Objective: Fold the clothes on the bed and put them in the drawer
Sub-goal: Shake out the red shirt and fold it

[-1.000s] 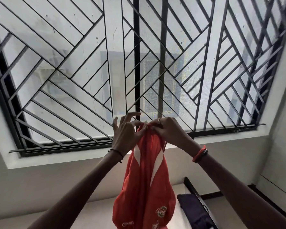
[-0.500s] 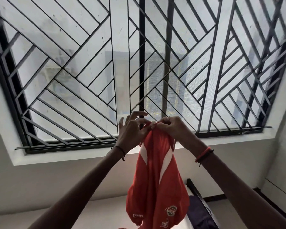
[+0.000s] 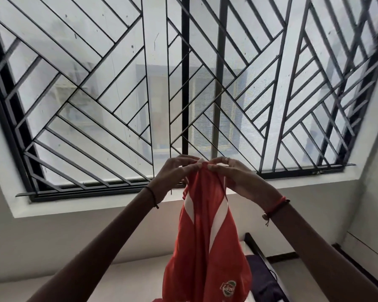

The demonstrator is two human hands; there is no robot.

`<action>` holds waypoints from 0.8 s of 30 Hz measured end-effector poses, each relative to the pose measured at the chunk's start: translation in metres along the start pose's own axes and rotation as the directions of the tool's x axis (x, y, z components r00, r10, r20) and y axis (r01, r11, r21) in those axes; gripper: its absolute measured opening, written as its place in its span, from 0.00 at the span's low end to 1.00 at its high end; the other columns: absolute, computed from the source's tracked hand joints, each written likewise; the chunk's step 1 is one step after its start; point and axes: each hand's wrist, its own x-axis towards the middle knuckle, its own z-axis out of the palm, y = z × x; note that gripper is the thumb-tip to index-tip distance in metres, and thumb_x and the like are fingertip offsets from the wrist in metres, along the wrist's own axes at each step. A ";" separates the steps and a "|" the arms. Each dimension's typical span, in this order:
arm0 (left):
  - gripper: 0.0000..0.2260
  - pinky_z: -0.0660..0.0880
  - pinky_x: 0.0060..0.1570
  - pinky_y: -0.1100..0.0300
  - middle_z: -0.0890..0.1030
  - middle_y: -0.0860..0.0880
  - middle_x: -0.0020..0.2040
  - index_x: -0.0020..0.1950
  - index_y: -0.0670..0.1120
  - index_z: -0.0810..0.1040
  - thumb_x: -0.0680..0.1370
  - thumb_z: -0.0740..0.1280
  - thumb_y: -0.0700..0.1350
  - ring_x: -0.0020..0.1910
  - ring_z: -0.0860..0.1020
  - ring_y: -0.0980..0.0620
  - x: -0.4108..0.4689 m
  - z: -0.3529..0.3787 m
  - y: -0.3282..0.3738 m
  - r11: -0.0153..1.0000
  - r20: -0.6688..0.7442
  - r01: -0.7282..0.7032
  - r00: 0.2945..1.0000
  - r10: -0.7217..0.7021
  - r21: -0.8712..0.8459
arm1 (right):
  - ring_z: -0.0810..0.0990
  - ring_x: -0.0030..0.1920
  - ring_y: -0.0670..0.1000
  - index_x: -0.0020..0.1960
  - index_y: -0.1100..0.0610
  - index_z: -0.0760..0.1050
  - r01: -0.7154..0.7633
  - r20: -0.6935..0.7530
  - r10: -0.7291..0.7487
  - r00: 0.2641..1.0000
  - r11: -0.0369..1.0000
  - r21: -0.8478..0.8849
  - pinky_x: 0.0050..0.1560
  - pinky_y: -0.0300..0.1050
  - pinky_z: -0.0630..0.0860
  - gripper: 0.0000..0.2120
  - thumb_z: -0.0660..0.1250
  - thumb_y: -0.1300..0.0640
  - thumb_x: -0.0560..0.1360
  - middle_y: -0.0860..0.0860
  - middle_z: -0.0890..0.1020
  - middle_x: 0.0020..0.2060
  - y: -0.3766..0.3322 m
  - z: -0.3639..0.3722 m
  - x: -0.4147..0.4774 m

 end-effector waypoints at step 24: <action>0.03 0.72 0.40 0.68 0.80 0.49 0.40 0.47 0.39 0.77 0.78 0.65 0.39 0.40 0.76 0.58 0.008 -0.008 -0.014 1.000 0.239 -0.019 0.971 0.015 0.013 | 0.76 0.31 0.40 0.44 0.58 0.77 -0.090 0.159 0.118 0.980 0.980 -0.176 0.34 0.31 0.73 0.08 0.62 0.68 0.76 0.45 0.79 0.31 0.024 0.009 -0.010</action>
